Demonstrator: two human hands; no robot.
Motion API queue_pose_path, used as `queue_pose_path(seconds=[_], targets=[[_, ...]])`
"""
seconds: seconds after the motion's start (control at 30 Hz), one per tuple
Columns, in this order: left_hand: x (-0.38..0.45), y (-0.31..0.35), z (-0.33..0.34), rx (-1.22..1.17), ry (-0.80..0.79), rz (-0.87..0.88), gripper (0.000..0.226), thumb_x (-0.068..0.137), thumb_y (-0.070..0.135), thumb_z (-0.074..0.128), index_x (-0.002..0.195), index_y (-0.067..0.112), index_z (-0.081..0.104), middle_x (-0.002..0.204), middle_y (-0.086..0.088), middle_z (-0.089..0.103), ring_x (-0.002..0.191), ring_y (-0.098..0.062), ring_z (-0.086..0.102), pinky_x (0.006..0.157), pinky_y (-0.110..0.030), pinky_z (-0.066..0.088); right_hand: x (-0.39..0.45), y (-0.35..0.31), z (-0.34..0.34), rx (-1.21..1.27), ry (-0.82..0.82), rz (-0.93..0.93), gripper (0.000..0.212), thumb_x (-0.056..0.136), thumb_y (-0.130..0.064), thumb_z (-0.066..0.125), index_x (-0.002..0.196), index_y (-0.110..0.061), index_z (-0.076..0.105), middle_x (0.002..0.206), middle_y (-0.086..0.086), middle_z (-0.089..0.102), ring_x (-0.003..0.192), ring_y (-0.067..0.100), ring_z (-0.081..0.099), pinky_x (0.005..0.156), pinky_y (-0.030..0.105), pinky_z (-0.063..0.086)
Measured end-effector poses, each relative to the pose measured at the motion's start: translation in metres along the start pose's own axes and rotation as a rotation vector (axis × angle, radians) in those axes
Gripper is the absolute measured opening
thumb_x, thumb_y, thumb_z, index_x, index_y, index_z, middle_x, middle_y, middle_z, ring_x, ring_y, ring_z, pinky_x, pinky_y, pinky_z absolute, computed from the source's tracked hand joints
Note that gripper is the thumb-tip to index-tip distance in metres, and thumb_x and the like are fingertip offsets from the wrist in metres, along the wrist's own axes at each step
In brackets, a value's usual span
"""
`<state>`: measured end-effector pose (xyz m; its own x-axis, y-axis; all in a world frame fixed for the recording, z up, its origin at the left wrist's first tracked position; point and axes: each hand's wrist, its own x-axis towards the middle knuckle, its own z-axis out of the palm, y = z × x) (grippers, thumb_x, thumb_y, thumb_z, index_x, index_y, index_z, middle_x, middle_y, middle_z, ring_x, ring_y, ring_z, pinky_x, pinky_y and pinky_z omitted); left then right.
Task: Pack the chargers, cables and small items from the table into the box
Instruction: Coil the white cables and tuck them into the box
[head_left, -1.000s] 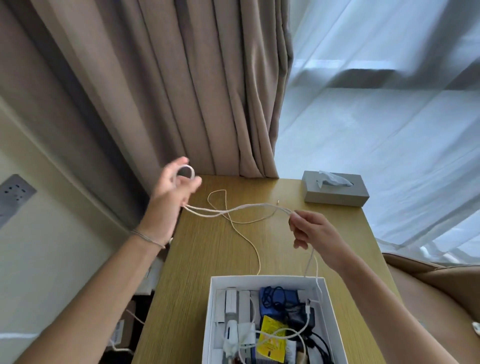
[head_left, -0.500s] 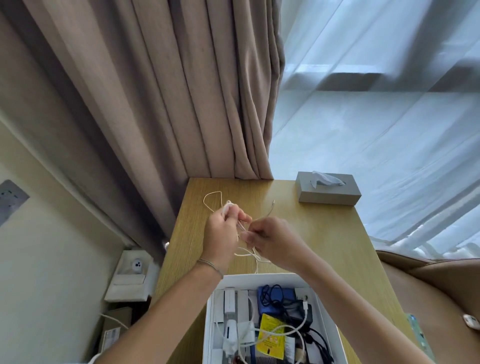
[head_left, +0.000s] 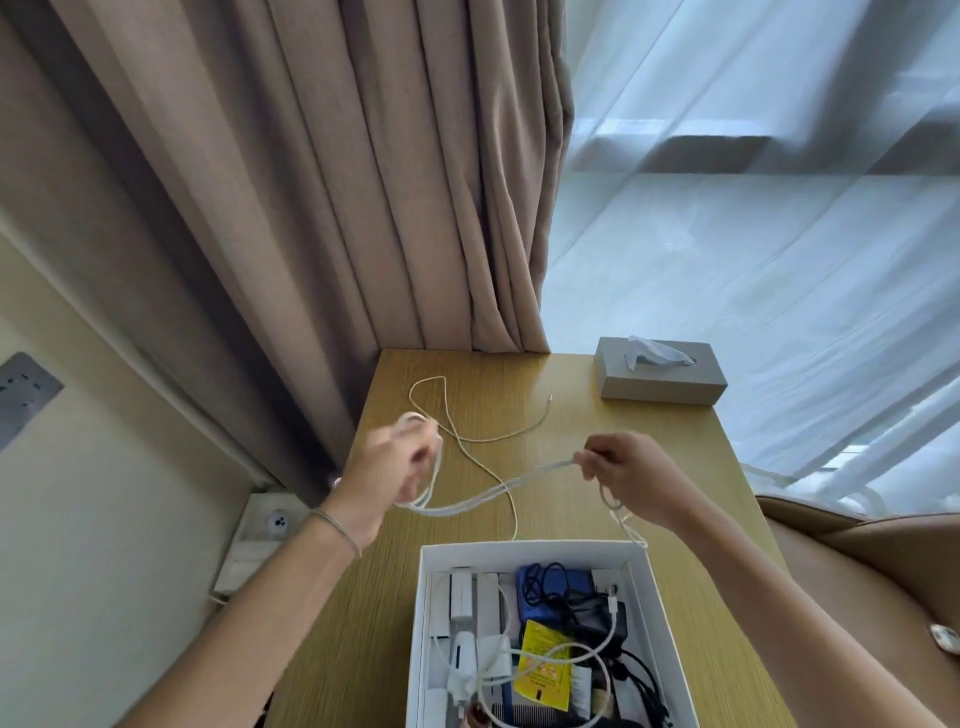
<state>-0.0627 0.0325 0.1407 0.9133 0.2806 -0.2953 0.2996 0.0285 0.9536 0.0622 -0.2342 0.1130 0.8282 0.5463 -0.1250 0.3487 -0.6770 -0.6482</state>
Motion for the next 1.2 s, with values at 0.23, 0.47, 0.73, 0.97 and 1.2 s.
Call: queue_pose_path(seconds=[0.23, 0.47, 0.73, 0.97, 1.2], targets=[[-0.015, -0.009, 0.069, -0.109, -0.173, -0.224, 0.061, 0.098, 0.064, 0.039, 0.091, 0.011, 0.07, 0.064, 0.004, 0.049, 0.05, -0.009, 0.032, 0.051, -0.024, 0.028, -0.011, -0.074, 0.035, -0.156, 0.163, -0.22, 0.027, 0.104, -0.027, 0.049, 0.081, -0.02, 0.061, 0.067, -0.01, 0.063, 0.058, 0.008, 0.061, 0.055, 0.02, 0.048], [0.005, -0.005, 0.072, -0.404, 0.287, -0.184, 0.045, 0.101, 0.029, 0.052, 0.059, 0.013, 0.055, 0.058, 0.0, 0.052, 0.054, -0.016, 0.048, 0.058, -0.029, 0.043, -0.027, -0.081, 0.054, -0.161, 0.05, -0.347, 0.032, 0.094, -0.034, 0.064, 0.124, -0.032, 0.053, 0.104, -0.007, 0.073, 0.083, 0.017, 0.069, 0.07, 0.038, 0.058], [0.015, -0.002, 0.004, -0.776, 0.151, -0.145, 0.045, 0.104, 0.033, 0.043, 0.063, 0.016, 0.048, 0.057, 0.001, 0.045, 0.048, -0.012, 0.045, 0.052, -0.024, 0.044, -0.029, 0.008, 0.03, 0.631, -0.315, -0.017, 0.029, 0.1, -0.033, 0.059, 0.074, -0.025, 0.069, 0.057, -0.009, 0.047, 0.05, 0.009, 0.04, 0.052, 0.021, 0.04], [-0.001, -0.015, 0.014, 0.025, -0.109, -0.083, 0.044, 0.104, 0.038, 0.042, 0.073, 0.018, 0.065, 0.075, -0.011, 0.07, 0.048, -0.012, 0.048, 0.046, -0.02, 0.041, -0.011, 0.032, -0.004, 1.098, -0.182, 0.077, 0.022, 0.092, -0.033, 0.068, 0.08, -0.014, 0.069, 0.058, -0.004, 0.04, 0.052, 0.014, 0.038, 0.056, 0.025, 0.045], [-0.013, -0.019, 0.059, 0.126, -0.326, -0.042, 0.091, 0.079, 0.084, 0.031, 0.1, 0.006, 0.073, 0.068, -0.004, 0.063, 0.046, -0.009, 0.043, 0.047, -0.019, 0.036, -0.005, -0.039, 0.015, 0.674, -0.008, -0.052, 0.02, 0.098, -0.021, 0.064, 0.082, -0.009, 0.068, 0.049, -0.013, 0.048, 0.046, 0.006, 0.043, 0.05, 0.024, 0.048]])
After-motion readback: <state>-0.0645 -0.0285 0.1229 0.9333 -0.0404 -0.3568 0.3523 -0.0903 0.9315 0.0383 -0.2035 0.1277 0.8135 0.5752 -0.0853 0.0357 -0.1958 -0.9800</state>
